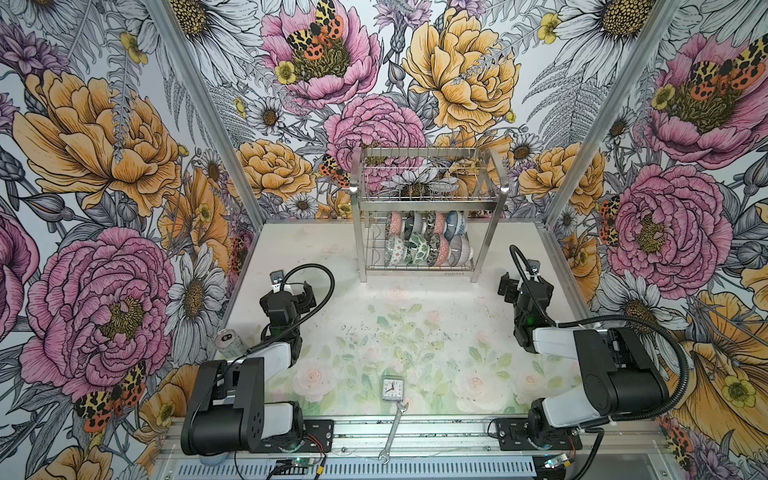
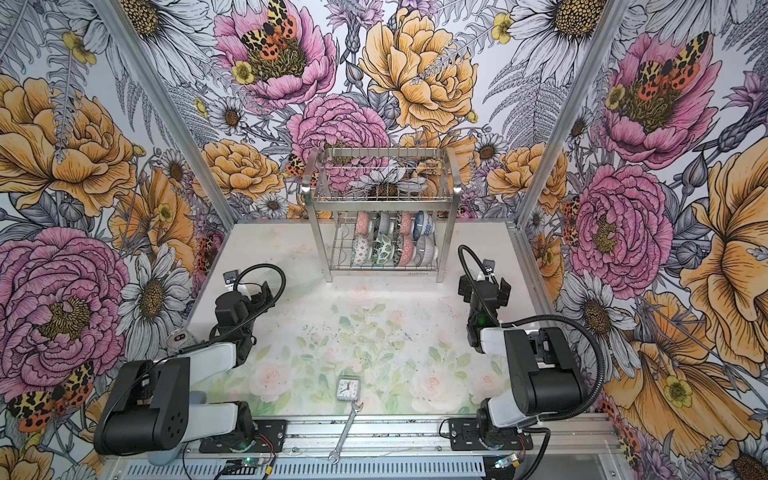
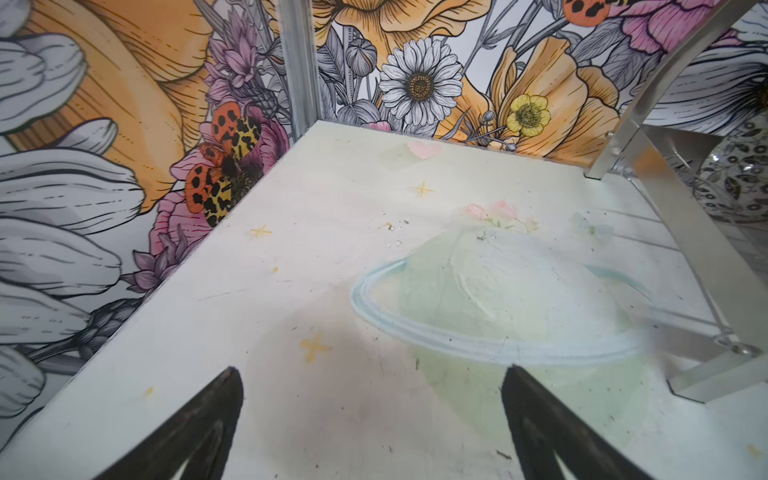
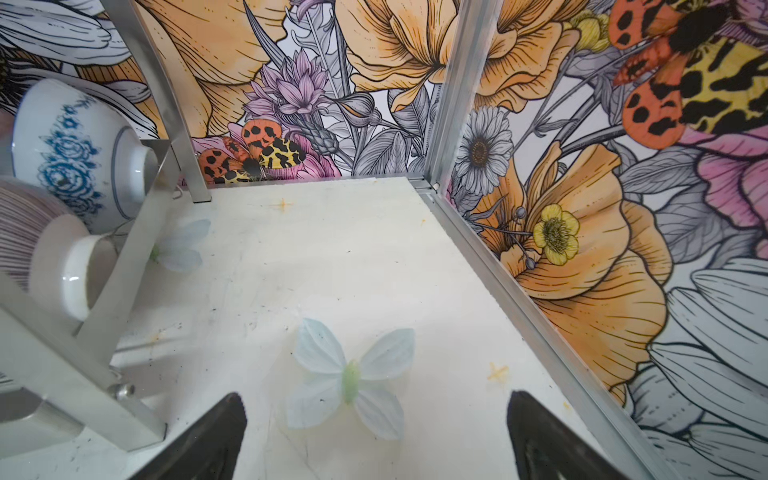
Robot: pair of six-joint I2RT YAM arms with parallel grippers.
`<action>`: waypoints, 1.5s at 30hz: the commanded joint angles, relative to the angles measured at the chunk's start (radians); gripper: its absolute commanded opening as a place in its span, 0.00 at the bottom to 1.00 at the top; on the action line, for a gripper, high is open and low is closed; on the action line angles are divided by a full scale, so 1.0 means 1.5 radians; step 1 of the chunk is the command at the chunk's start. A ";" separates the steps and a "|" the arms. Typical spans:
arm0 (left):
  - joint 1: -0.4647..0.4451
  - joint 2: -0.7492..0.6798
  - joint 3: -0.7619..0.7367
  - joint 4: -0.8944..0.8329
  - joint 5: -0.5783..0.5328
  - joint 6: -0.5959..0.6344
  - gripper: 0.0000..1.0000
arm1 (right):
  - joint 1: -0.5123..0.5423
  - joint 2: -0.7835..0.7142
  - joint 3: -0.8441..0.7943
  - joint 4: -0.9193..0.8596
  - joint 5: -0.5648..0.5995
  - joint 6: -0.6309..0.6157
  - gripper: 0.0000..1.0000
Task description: Load the bowls into the dish rack
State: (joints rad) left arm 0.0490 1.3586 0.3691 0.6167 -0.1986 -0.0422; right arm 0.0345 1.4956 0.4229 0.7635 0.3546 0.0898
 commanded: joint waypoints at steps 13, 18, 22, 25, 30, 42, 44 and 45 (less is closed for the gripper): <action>-0.020 -0.130 -0.027 -0.072 -0.035 0.009 0.99 | -0.005 0.002 0.005 0.003 -0.030 0.008 1.00; -0.021 -0.161 -0.057 -0.045 -0.019 0.018 0.99 | -0.005 0.002 0.005 0.003 -0.030 0.008 1.00; -0.019 -0.076 -0.030 0.026 0.004 0.008 0.99 | -0.005 0.002 0.005 0.003 -0.029 0.009 1.00; -0.032 0.016 0.030 0.050 0.012 0.007 0.99 | -0.005 0.002 0.005 0.003 -0.029 0.009 1.00; -0.028 0.133 -0.019 0.273 0.000 0.008 0.99 | -0.005 0.002 0.006 0.002 -0.030 0.009 1.00; -0.046 0.130 0.000 0.230 -0.027 0.025 0.99 | -0.005 0.004 0.007 0.002 -0.030 0.009 1.00; -0.046 0.130 0.000 0.228 -0.026 0.026 0.99 | -0.005 0.006 0.011 -0.005 -0.032 0.009 1.00; -0.047 0.130 0.000 0.229 -0.027 0.025 0.99 | -0.005 0.006 0.012 -0.005 -0.032 0.008 1.00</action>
State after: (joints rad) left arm -0.0158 1.5578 0.3557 0.9245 -0.2176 -0.0181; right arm 0.0311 1.4956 0.4229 0.7528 0.3164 0.0895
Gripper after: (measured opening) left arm 0.986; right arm 0.997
